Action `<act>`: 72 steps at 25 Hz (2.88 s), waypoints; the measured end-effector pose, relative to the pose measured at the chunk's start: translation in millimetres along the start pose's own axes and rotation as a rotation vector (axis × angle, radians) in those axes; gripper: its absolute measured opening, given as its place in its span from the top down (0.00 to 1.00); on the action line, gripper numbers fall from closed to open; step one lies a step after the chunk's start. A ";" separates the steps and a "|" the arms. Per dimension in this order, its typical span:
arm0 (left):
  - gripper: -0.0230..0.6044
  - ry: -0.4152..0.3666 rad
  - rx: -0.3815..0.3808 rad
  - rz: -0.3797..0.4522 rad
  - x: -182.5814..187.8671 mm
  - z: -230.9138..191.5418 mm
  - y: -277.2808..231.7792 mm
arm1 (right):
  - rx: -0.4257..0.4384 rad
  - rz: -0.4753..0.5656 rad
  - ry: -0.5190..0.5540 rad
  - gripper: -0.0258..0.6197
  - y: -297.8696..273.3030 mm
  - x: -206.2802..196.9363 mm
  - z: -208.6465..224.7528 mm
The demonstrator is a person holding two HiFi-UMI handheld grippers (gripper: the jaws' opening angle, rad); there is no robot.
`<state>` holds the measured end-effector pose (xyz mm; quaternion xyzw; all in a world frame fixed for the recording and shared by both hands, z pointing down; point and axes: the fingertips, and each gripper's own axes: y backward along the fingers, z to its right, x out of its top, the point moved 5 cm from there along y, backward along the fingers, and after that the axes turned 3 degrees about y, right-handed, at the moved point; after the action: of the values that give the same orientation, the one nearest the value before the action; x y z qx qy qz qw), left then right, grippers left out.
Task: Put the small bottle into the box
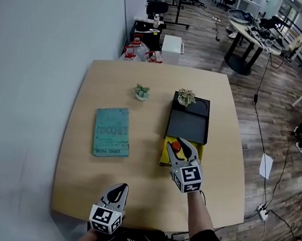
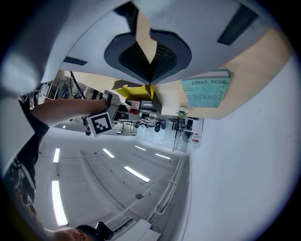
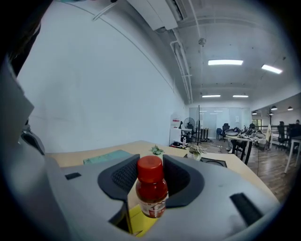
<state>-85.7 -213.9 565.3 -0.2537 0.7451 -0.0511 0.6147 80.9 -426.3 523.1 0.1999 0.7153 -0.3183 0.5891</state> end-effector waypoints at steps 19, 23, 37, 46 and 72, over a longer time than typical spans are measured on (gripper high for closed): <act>0.96 0.027 0.093 -0.041 0.1 -32.3 -29.8 | 0.085 -0.132 -0.051 0.72 -64.3 -71.0 32.2; 0.96 0.024 0.095 -0.046 4.2 -30.5 -31.7 | 0.097 -0.146 -0.065 0.72 -68.7 -74.3 35.4; 0.96 0.025 0.109 -0.052 -4.3 -36.6 -31.5 | 0.137 -0.208 -0.027 0.63 -69.3 -84.8 37.4; 0.96 0.033 0.110 -0.026 -0.3 -36.3 -25.6 | 0.121 -0.101 -0.034 0.36 -49.9 -39.5 29.5; 0.96 0.013 -0.094 0.125 0.8 31.8 57.8 | -0.065 0.076 -0.053 0.36 196.2 31.2 -88.8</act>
<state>-74.1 -156.7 534.6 -0.2349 0.7649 0.0209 0.5994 140.0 -226.9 458.9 0.1990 0.7013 -0.2774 0.6258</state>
